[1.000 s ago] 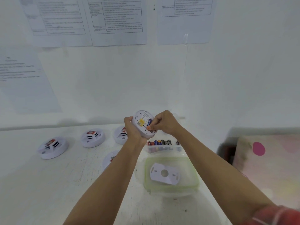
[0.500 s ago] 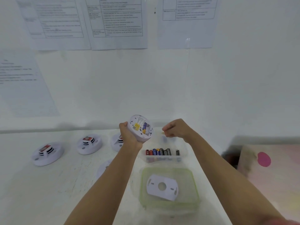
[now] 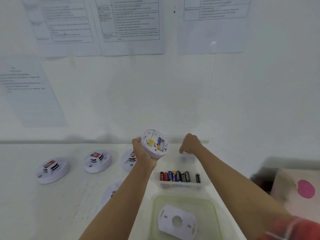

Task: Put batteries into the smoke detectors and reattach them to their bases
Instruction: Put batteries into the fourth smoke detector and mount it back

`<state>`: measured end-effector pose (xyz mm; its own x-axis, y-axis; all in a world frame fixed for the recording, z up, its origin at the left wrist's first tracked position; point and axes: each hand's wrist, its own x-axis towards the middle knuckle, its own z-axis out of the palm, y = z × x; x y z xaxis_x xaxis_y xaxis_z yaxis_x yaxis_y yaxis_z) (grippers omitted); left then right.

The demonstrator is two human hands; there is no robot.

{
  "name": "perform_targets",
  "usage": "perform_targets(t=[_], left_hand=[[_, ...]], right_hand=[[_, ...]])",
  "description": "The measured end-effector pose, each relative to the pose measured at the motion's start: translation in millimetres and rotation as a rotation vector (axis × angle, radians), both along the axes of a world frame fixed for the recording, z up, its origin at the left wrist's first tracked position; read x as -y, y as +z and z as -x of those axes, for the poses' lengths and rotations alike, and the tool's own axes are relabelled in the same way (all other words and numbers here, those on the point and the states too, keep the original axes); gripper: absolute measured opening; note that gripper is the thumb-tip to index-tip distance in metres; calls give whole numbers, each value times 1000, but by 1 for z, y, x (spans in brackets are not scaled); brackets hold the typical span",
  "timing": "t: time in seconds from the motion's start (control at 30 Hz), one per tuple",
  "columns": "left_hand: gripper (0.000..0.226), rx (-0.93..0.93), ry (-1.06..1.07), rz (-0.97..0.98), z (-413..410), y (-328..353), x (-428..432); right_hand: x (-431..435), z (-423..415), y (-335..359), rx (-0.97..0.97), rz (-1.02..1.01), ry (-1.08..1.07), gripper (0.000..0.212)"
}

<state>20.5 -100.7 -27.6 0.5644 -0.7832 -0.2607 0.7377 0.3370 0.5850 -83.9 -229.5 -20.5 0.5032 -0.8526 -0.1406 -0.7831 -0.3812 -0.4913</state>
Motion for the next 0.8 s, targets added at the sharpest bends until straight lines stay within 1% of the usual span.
perform_targets(t=[0.07,0.13,0.17,0.2,0.23,0.27,0.3,0.33,0.37,0.43,0.5,0.57,0.67,0.73,0.8], left_hand=[[43,4,1,4,-3,-2,4],[42,2,-2,18,-5,-3,8],[42,-2,-2,24,-6,-3,9],[42,-6,-3,30,-6,-2,10],[42,-11,-6,37,-6,-1,10],[42,-14,-7,44,-7,0,10],[41,-13,-5,46,-7,1,10],[40,-12,-3,49,-7,2,9],[39,-14,-2,52,-7,3,8],[37,-25,-6,66,-4,7,4],[38,-34,-11,73,-1,10,-2],[41,-37,-18,78,2,13,-8],[47,-34,-34,106,8,17,-19],[48,-29,-55,129,12,17,-29],[49,-35,-81,156,15,17,-39]], right_hand=[[1,-5,-3,-43,-33,14,39],[3,-10,-7,-79,-47,39,24],[6,-13,-10,-100,-35,55,22],[4,-14,-10,-131,-24,64,27],[5,-15,-11,-142,-7,77,24],[3,-14,-9,-137,-2,86,15],[4,-15,-9,-108,-7,79,17],[5,-17,-8,-76,-36,60,25],[5,-17,-5,-27,-49,53,24],[4,-15,4,101,-87,25,6],[0,-10,16,238,-143,10,17],[-10,-3,28,398,-174,9,18],[-34,8,44,650,-305,-10,22],[-51,13,51,723,-351,19,25],[-71,18,58,735,-359,71,24]])
